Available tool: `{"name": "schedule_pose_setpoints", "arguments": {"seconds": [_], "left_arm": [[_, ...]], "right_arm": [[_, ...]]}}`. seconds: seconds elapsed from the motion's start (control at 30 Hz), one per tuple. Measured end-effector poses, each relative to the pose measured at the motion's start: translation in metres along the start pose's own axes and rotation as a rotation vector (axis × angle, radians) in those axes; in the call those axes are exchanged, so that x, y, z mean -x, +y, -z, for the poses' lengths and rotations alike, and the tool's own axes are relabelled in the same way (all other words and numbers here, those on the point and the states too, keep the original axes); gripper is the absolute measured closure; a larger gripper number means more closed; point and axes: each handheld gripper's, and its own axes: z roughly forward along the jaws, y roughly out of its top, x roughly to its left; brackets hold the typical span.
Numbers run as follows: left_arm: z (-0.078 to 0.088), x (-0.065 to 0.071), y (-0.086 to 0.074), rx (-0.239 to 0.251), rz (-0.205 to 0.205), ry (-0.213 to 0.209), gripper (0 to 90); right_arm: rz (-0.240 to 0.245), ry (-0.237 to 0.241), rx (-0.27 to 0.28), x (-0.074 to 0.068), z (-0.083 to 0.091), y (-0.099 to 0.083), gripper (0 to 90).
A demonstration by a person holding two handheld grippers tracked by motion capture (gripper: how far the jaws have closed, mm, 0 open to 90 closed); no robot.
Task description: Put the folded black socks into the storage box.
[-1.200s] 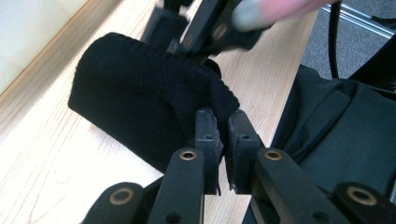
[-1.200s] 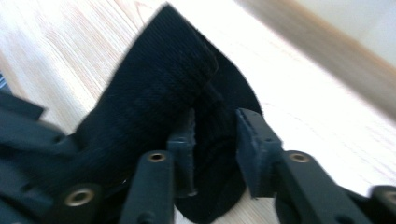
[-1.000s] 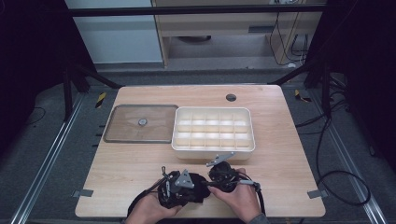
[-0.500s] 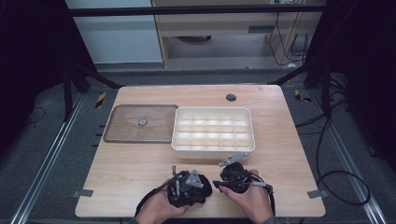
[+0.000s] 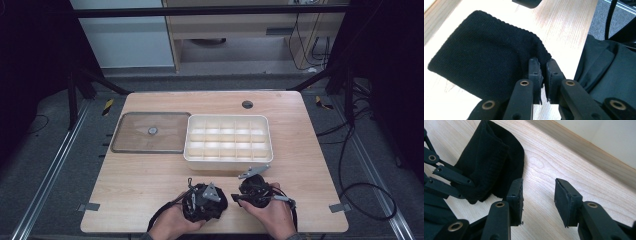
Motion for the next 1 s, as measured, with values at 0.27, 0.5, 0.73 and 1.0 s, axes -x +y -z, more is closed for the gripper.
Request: {"name": "schedule_pose_setpoints", "arguments": {"seconds": [0.27, 0.5, 0.73, 1.0], "left_arm": [[0.0001, -0.0009, -0.0008, 0.008, 0.008, -0.005, 84.1], [-0.0009, -0.0013, -0.0004, 0.008, 0.017, -0.011, 84.1], [-0.0024, -0.0021, -0.0002, -0.001, 0.009, -0.021, 84.2], [-0.0054, -0.0006, 0.001, -0.009, 0.011, -0.023, 84.4]], "right_arm": [[-0.007, -0.007, 0.01, 0.0027, 0.0041, -0.0013, 58.2], [-0.009, -0.006, 0.012, 0.0036, 0.004, -0.0026, 57.5], [-0.005, 0.0, 0.004, 0.0012, -0.0017, -0.0028, 57.6], [-0.002, -0.001, 0.003, 0.0012, 0.0004, -0.003, 57.7]]}}
